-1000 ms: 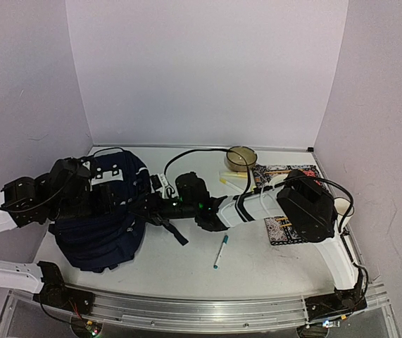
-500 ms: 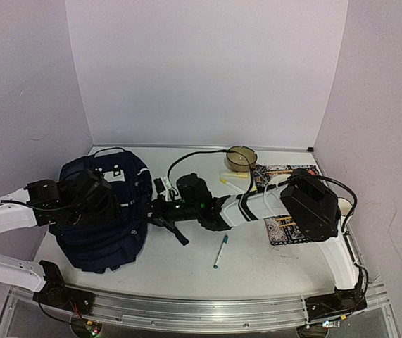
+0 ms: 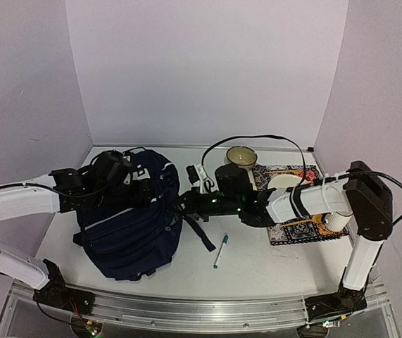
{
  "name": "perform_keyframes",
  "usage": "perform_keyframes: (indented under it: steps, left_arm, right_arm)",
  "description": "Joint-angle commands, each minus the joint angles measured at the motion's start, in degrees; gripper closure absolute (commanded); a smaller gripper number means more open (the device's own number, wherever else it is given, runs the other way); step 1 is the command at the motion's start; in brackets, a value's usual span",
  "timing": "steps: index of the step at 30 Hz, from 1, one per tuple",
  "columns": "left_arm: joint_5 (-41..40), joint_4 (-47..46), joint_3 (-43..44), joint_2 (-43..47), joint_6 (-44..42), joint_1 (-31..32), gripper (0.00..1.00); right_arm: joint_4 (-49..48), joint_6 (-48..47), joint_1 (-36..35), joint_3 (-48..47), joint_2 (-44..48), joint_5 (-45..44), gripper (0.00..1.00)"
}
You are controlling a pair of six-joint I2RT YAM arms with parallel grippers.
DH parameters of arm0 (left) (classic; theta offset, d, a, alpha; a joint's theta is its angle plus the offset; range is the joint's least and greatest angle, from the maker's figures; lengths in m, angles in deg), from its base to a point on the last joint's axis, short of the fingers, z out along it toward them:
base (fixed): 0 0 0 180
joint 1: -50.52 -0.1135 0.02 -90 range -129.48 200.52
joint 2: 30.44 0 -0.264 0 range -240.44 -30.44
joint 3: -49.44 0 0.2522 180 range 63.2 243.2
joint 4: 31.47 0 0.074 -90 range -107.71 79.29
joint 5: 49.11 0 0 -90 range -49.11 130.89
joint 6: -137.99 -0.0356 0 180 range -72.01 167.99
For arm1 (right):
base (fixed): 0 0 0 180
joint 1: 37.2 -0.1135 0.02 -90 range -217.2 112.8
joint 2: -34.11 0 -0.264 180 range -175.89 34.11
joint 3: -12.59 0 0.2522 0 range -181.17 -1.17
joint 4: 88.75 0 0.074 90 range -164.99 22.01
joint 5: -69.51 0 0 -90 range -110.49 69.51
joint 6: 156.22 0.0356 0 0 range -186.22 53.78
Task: Pack the student bag
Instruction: Pass from the right arm to the left
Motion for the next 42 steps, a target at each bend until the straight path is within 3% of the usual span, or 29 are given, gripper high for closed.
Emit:
perform_keyframes:
  steps: [1,7,19,36,39,42]
  left_arm:
    - [5.3,-5.49,7.1,-4.13,-7.61,-0.47,0.33]
    - [10.72,-3.81,11.54,-6.48,-6.87,-0.61,0.31]
    - [13.79,15.33,12.89,-3.35,3.64,0.0,0.32]
    - [9.49,21.81,20.7,-11.27,0.18,3.46,0.32]
    - [6.88,24.44,21.43,-12.75,-0.37,3.51,0.39]
    - [5.45,26.43,22.2,-13.59,-1.46,3.47,0.6]
  right_arm:
    - [-10.73,-2.38,-0.17,1.43,8.13,-0.62,1.0]
    - [-11.1,-2.63,-0.48,3.31,8.62,-1.37,1.0]
    - [-7.72,-4.11,-0.62,0.79,6.06,-2.79,1.0]
    - [-2.19,-7.3,-1.2,-5.4,3.93,-3.19,1.0]
    - [-1.84,-7.53,-1.17,-5.79,3.84,-3.5,1.0]
    - [-1.42,-7.91,-1.18,-5.89,4.23,-3.87,1.0]
